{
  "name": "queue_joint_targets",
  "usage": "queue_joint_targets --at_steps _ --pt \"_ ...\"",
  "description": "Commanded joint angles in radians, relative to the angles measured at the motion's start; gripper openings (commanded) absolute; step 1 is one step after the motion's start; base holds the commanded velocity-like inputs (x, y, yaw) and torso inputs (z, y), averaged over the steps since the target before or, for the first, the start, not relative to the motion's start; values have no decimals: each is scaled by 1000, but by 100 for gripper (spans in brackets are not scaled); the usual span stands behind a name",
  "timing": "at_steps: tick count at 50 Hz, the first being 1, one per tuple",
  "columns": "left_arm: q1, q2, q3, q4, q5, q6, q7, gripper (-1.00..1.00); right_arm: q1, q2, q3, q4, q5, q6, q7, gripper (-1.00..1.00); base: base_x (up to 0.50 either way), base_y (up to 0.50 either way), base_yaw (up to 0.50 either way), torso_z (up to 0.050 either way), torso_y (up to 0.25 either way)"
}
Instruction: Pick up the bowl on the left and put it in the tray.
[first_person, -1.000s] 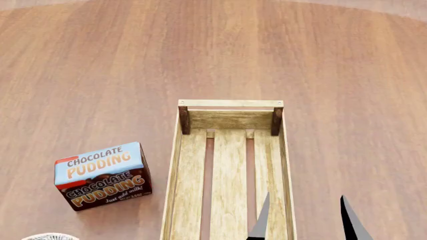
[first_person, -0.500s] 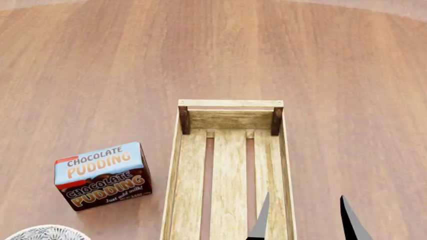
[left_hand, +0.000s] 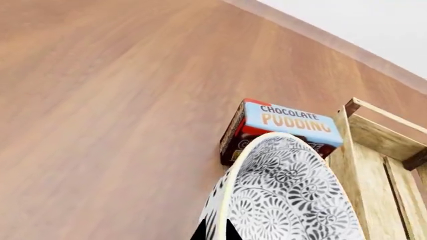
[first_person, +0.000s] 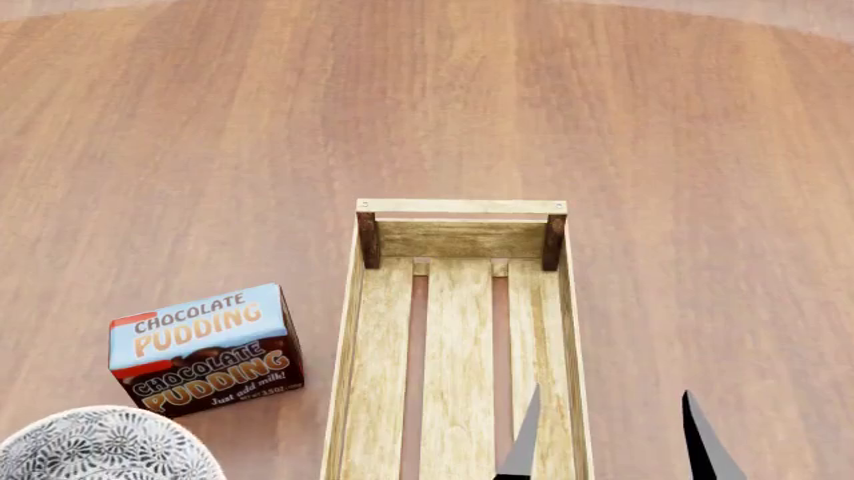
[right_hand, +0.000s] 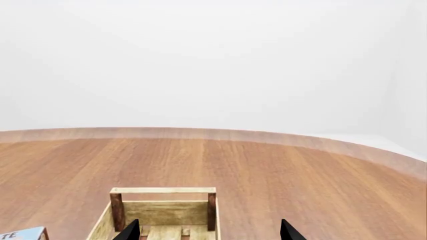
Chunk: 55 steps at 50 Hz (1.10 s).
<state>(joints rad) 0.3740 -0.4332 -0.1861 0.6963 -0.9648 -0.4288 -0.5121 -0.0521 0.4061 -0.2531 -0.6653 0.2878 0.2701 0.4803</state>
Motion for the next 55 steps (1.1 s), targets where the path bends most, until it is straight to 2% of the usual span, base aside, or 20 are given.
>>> queue_joint_targets --at_steps 1,14,30,47,55 --pt "-1 -8 -41 138 -84 -49 -8 -100 -8 -16 21 6 -19 -18 -29 100 0 0 0 0 0" --pt "-119 -53 -15 163 -166 -105 -81 -100 -6 -14 16 4 -19 -15 -25 100 0 0 0 0 0" --pt "-394 -97 88 172 -306 -226 -246 -100 -8 -8 21 4 -13 -19 -20 100 0 0 0 0 0" --pt "-652 -49 224 49 -319 -312 -302 -100 -6 -4 27 4 -2 -20 -16 100 0 0 0 0 0" --pt "-725 -29 266 -5 -305 -335 -309 -100 -6 -1 30 4 3 -21 -14 100 0 0 0 0 0"
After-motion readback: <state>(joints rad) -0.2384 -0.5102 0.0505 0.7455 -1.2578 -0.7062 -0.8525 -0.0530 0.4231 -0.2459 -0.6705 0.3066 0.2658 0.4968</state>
